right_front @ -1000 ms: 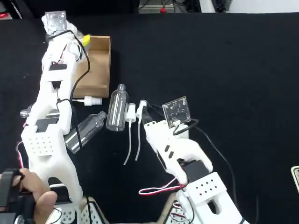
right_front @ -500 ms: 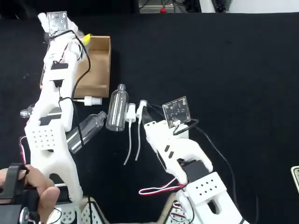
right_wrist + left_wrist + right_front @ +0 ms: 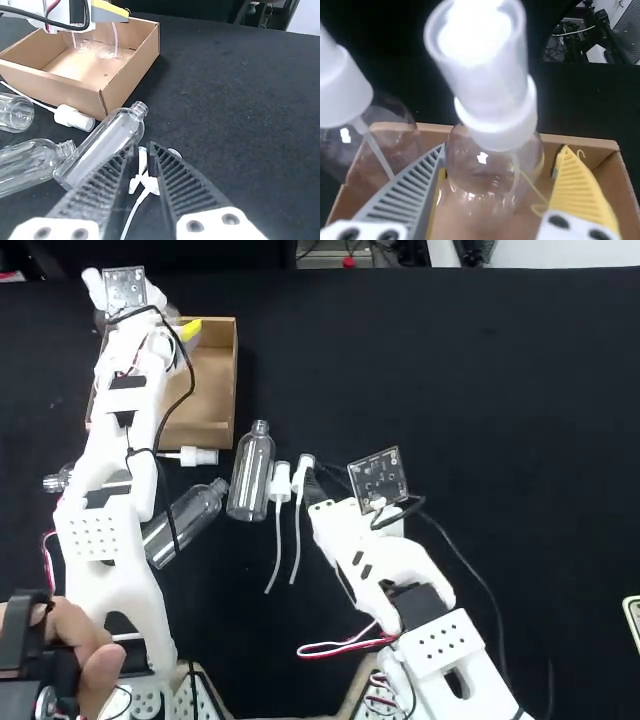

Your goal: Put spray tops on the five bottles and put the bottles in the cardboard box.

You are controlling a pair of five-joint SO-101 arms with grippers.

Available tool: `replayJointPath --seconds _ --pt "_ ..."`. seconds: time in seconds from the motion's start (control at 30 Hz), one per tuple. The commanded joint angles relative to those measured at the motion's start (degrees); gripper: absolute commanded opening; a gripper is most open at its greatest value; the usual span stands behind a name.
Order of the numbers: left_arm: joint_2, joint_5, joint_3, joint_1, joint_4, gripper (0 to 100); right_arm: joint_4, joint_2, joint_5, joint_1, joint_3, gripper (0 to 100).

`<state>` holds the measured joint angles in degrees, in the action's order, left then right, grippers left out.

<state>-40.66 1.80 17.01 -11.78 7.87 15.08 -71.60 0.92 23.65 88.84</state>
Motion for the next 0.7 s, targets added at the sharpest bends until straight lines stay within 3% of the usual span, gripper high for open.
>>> replayJointPath --seconds 0.0,0.67 --pt "1.05 -0.09 4.00 -0.40 0.26 33 -1.14 -0.84 0.26 0.79 -0.75 3.5" --pt "4.66 -0.09 2.59 -0.66 1.32 34 -1.14 -0.84 0.09 0.79 -0.84 3.5"
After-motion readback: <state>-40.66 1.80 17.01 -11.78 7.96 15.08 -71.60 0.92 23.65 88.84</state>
